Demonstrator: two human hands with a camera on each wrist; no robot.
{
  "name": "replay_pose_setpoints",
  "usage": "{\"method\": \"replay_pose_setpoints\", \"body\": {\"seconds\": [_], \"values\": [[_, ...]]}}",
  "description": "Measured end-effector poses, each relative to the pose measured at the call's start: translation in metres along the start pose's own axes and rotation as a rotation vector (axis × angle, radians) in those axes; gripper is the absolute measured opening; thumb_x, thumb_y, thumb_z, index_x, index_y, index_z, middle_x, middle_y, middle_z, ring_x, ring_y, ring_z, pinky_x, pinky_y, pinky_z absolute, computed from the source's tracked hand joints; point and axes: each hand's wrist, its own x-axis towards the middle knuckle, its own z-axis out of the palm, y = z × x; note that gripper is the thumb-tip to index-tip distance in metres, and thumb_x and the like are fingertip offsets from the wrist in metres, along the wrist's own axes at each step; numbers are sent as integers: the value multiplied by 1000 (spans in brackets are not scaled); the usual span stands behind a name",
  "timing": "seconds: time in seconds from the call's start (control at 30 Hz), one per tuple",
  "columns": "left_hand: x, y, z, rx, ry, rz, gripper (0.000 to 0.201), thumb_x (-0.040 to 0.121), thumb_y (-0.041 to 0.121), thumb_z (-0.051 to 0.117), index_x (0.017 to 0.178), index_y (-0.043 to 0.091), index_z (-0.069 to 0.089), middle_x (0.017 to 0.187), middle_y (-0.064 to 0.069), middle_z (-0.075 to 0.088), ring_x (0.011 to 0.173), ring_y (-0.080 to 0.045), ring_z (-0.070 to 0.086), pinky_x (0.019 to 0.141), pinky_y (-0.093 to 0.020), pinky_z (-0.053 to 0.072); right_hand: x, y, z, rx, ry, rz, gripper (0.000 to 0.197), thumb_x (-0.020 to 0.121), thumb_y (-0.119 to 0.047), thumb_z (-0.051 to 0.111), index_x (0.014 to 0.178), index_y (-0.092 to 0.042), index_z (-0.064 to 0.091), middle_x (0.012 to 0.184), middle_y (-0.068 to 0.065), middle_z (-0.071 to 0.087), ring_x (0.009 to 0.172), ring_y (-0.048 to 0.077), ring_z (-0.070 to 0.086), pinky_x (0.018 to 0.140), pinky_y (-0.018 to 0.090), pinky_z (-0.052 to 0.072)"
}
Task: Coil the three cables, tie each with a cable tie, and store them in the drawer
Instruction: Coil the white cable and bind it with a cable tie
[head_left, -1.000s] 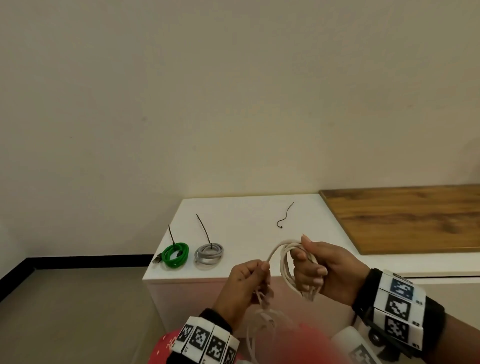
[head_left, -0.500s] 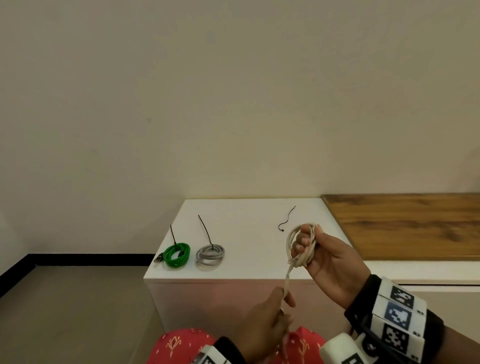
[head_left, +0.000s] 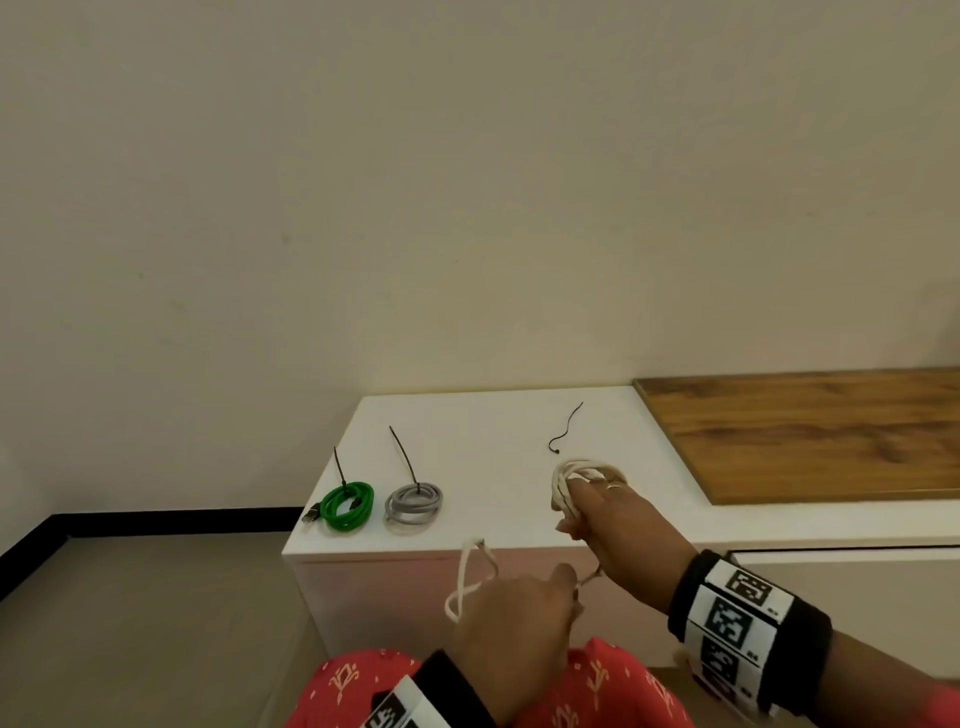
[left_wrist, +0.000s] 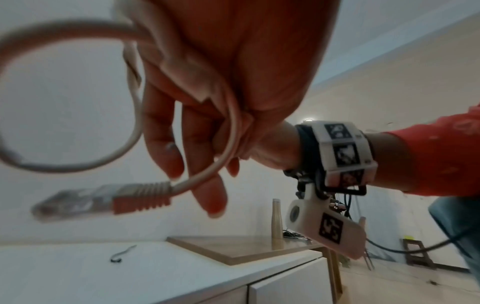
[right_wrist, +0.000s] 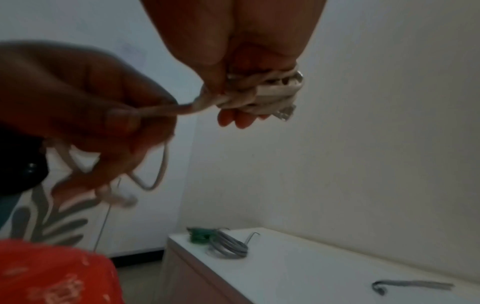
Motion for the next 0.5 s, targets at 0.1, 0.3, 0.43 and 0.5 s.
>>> {"method": "replay_pose_setpoints", "body": {"seconds": [0.1, 0.3, 0.43, 0.5], "values": [[2, -21, -7, 74, -2, 71, 18, 72, 39, 52, 61, 26, 54, 47, 5, 59, 42, -4, 56, 45, -18, 22, -1, 6, -2, -152, -159, -46, 24, 91, -24, 41, 82, -4, 52, 86, 13, 63, 79, 29, 57, 67, 29, 35], [11, -52, -17, 56, 128, 155, 27, 79, 46, 44, 70, 23, 53, 60, 4, 63, 53, -12, 58, 53, -25, 27, -1, -7, -12, -142, -476, -140, 38, 90, -49, 43, 79, -13, 42, 79, 4, 49, 75, 19, 45, 68, 17, 34], [16, -68, -13, 61, 185, 218, 23, 75, 49, 41, 64, 30, 46, 51, 11, 56, 42, -3, 48, 52, -17, 29, 1, -8, -20, -213, -531, -62, 39, 93, -45, 37, 80, -10, 48, 84, 7, 58, 80, 20, 52, 70, 31, 38], [17, -77, -8, 35, 191, 239, 20, 78, 48, 42, 68, 31, 47, 55, 14, 57, 47, -1, 50, 54, -20, 36, 3, -6, -24, -144, -614, 24, 38, 94, -44, 36, 68, -19, 45, 63, -4, 48, 56, 7, 44, 58, 24, 33]]}}
